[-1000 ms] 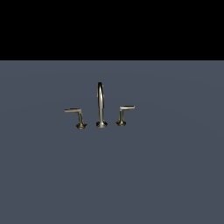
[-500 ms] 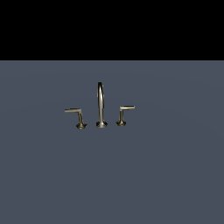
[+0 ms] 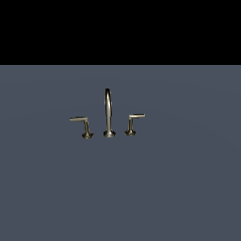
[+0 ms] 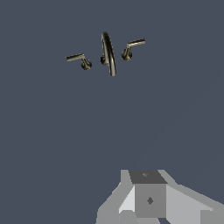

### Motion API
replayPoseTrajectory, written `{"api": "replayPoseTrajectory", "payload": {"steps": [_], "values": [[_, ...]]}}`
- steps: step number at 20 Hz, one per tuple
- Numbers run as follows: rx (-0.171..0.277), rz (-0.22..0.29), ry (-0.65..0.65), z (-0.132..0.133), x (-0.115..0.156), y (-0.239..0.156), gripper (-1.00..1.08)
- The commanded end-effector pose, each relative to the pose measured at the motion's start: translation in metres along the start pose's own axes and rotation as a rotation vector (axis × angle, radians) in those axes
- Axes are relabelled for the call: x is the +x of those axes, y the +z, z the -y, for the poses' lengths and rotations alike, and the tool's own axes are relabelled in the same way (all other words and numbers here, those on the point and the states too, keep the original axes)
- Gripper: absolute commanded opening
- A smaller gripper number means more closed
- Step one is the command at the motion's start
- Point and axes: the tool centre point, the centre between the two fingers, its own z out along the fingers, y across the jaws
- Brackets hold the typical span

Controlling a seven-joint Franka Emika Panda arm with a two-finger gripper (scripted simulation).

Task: Turn on the faucet by rotating a designated handle.

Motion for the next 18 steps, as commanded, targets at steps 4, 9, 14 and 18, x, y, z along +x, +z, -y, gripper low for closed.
{"api": "replayPoseTrajectory", "payload": {"steps": [4,9,14,18], "values": [[0.001,0.001,0.106,0.026,0.010,0.028,-1.00],[0.003,0.002,0.205,0.050,0.021,0.054,-1.00],[0.005,0.003,0.304,0.073,0.036,0.081,-1.00],[0.007,0.004,0.383,0.090,0.049,0.102,-1.00]]}}
